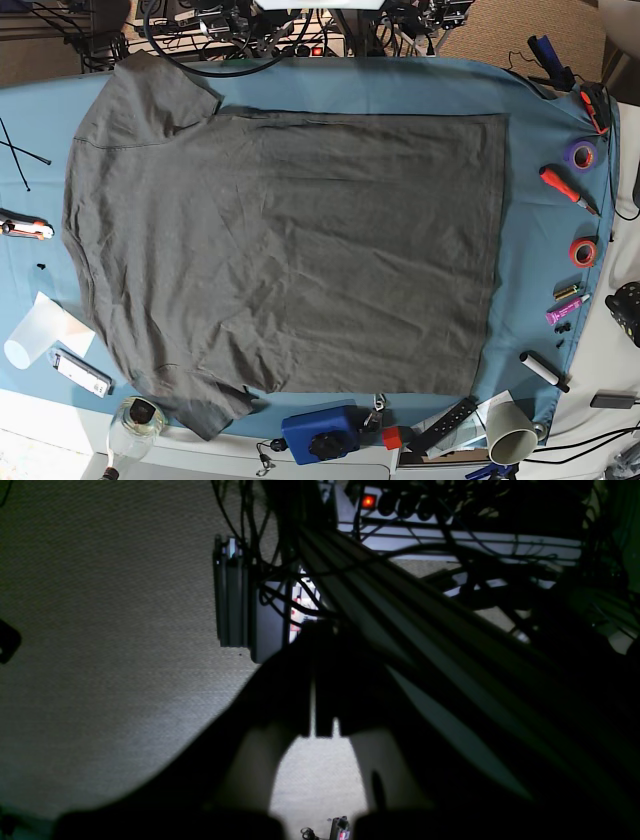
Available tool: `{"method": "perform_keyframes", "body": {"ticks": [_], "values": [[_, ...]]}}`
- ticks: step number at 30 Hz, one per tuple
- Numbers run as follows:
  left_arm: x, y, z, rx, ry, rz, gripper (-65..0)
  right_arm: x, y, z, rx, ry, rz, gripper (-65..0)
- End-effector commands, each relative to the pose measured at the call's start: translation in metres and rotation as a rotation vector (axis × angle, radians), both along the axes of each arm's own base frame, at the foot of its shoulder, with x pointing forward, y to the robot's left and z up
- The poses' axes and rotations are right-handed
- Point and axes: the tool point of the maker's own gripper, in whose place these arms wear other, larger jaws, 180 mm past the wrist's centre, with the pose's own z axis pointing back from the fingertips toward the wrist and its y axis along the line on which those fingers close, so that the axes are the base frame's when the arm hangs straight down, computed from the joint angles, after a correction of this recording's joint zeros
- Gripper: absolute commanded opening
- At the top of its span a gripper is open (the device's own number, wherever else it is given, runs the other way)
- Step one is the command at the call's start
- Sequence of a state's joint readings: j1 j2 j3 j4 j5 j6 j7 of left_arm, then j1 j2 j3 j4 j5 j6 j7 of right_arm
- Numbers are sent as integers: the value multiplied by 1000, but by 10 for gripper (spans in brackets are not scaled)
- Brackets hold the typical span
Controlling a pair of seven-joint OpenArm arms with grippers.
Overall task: Fold the T-shirt properly
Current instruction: 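Move both grippers toward the shirt's hem corners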
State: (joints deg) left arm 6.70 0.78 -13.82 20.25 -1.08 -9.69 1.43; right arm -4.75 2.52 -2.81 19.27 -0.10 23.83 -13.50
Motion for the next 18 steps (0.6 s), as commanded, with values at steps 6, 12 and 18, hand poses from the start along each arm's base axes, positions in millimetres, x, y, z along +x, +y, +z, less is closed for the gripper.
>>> {"method": "perform_keyframes", "body": {"ticks": [6, 12, 18], "values": [[2, -3, 1, -9, -12, -2, -650, 3, 2, 1, 11, -6, 3, -494], [2, -3, 1, -8, -13, -2, -650, 3, 2, 1, 10, -6, 3, -494], [4, -3, 2, -11, -19, -3, -650, 3, 2, 1, 11, -6, 3, -494]]}}
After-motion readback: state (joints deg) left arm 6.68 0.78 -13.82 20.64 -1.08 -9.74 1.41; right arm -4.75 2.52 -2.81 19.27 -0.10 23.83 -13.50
